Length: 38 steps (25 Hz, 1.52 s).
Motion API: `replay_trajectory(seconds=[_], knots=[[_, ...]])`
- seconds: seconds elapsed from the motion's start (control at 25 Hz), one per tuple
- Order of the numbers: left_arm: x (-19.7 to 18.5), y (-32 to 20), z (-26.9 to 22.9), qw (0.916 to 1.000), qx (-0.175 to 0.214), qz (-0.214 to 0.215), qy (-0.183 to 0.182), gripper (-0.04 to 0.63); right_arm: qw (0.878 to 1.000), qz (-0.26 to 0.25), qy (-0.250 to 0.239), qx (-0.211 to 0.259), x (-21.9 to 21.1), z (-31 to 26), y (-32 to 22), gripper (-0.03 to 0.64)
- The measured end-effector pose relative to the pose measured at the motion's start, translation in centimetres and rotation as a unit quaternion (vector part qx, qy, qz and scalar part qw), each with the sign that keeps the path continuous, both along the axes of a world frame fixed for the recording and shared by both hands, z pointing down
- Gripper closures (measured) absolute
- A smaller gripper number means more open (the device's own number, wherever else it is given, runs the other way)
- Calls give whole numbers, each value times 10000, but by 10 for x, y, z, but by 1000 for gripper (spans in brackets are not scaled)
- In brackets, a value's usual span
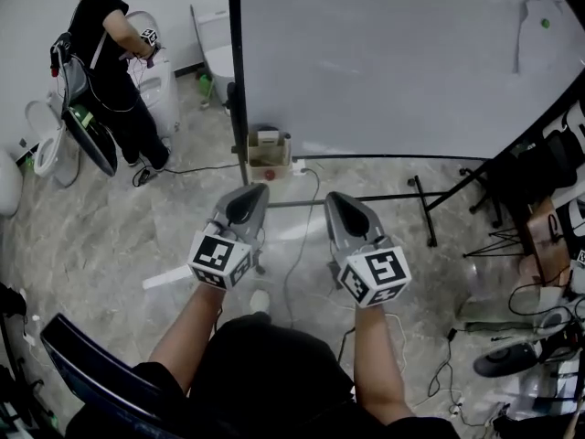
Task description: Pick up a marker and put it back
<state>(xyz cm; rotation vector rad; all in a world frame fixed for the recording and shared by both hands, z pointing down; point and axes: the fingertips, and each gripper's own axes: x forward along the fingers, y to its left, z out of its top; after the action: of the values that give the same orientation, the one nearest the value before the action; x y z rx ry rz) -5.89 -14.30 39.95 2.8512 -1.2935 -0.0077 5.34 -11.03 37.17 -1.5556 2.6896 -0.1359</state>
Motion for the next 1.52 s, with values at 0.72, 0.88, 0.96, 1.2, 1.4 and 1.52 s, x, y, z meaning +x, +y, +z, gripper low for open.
replay_trajectory(seconds=[0.72,0.88,0.96,1.2,1.4,1.52], knots=[[-8,-90,12,9975,-50,704,38,592,9987,494,91,-24,-25,1,-83,608],[-8,-97,15,9971,-105,749,100,592,9984,521,186,-63,-26,3,-90,607],[-7,-100,17,9969,-121,766,120,592,9984,534,181,-50,-23,1,-94,607],[1,-102,22,9974,-169,699,105,591,9990,444,95,10,-10,-7,-102,607],[10,-105,30,9988,-229,436,-39,575,9999,74,94,1,-7,-5,-105,607],[17,-108,35,9991,-289,289,-129,575,9999,-131,63,31,-2,-9,-105,607]])
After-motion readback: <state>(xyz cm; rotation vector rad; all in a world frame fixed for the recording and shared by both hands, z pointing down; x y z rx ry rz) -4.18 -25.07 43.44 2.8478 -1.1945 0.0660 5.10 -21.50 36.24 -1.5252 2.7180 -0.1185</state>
